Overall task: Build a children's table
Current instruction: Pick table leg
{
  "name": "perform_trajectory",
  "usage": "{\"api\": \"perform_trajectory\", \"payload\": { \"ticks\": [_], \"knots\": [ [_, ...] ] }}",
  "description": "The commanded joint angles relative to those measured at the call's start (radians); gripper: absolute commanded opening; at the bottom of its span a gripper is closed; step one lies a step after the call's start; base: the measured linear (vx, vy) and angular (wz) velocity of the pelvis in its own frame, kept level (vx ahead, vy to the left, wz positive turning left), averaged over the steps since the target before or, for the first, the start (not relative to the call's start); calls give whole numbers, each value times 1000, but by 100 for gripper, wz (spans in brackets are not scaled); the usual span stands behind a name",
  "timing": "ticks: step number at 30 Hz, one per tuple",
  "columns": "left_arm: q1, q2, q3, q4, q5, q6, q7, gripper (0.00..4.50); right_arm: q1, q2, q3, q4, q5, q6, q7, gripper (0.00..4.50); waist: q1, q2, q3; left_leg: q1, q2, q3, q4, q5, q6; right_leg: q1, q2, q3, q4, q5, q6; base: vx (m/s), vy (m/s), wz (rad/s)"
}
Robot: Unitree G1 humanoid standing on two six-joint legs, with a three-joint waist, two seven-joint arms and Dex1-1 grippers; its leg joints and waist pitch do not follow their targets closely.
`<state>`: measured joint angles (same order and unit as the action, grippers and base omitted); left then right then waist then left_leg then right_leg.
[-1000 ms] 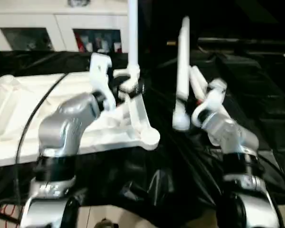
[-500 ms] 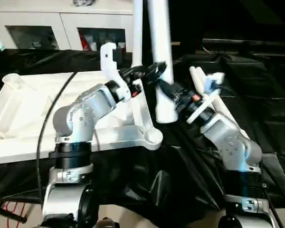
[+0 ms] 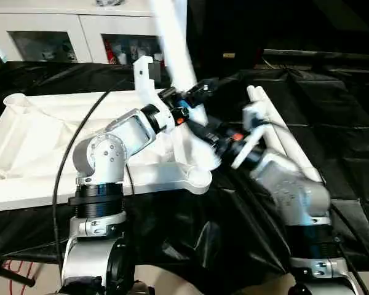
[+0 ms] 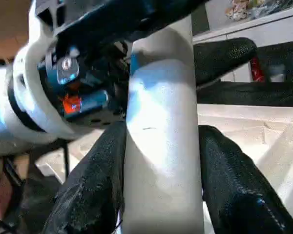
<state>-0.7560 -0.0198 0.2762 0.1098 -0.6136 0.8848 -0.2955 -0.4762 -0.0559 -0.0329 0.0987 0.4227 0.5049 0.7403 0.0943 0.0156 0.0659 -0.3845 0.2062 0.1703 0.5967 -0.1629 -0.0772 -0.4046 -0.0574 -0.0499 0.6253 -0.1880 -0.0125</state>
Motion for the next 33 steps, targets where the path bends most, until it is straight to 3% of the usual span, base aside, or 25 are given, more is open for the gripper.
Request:
{"api": "perform_trajectory", "payload": {
  "ticks": [1, 5, 10, 13, 17, 18, 28, 30, 33],
  "knots": [
    [-29, -11, 21, 37, 34, -20, 86, 342, -19, 10, 31, 12, -41, -38, -37, 186, 2, 2, -80, 12, 10, -4, -58, -149, 7, 57, -63, 36, -79, -137, -170, 0, 0, 0],
    [-28, -11, 17, 42, 46, -25, 109, 321, -23, 17, 48, 32, -65, -62, -61, 186, 3, 0, -81, 11, 9, -5, -59, -151, 8, 59, -64, 36, -81, -148, -165, 0, 0, 0],
    [-17, -28, 21, 17, 21, -6, 130, 284, -29, 28, 49, 48, -76, -78, -89, 186, 3, 3, -83, 12, 12, -6, -58, -140, 14, 59, -63, 35, -74, -94, -189, 0, 0, 0],
    [-17, -33, 17, 22, 26, -10, 143, 249, -31, 29, 47, 51, -78, -76, -100, 186, 3, 3, -81, 11, 11, -5, -59, -143, 16, 60, -64, 36, -75, -89, -189, 0, 0, 0],
    [-22, -36, 16, 44, 38, -28, 167, 237, -35, 25, 48, 57, -79, -73, -111, 186, 1, 3, -81, 12, 10, -5, -59, -151, 16, 60, -63, 35, -78, -108, -182, 0, 0, 0],
    [-24, -38, 17, 46, 37, -30, 170, 210, -35, 24, 49, 58, -80, -74, -111, 186, 1, 3, -81, 12, 10, -5, -59, -152, 15, 60, -63, 36, -78, -107, -182, 0, 0, 0],
    [-27, -28, 11, 55, 36, -58, 163, 191, -40, 14, 63, 68, -85, -78, -112, 186, -1, 5, -81, 12, 11, -5, -59, -156, 13, 60, -63, 35, -77, -99, -187, 0, 0, 0],
    [-27, -10, -10, 54, 46, -72, 134, 190, -48, 10, 48, 69, -49, -24, -99, 242, -1, 5, -80, 13, 11, -5, -60, -161, 12, 60, -63, 35, -79, -109, -185, 0, 0, 0],
    [-19, 24, -55, 45, 71, -85, 84, 190, -60, -4, 25, 68, -13, 32, -87, 259, 0, 3, -82, 14, 11, -7, -61, -150, 19, 61, -61, 36, -77, -99, -180, 0, 0, 0]
  ]
}}
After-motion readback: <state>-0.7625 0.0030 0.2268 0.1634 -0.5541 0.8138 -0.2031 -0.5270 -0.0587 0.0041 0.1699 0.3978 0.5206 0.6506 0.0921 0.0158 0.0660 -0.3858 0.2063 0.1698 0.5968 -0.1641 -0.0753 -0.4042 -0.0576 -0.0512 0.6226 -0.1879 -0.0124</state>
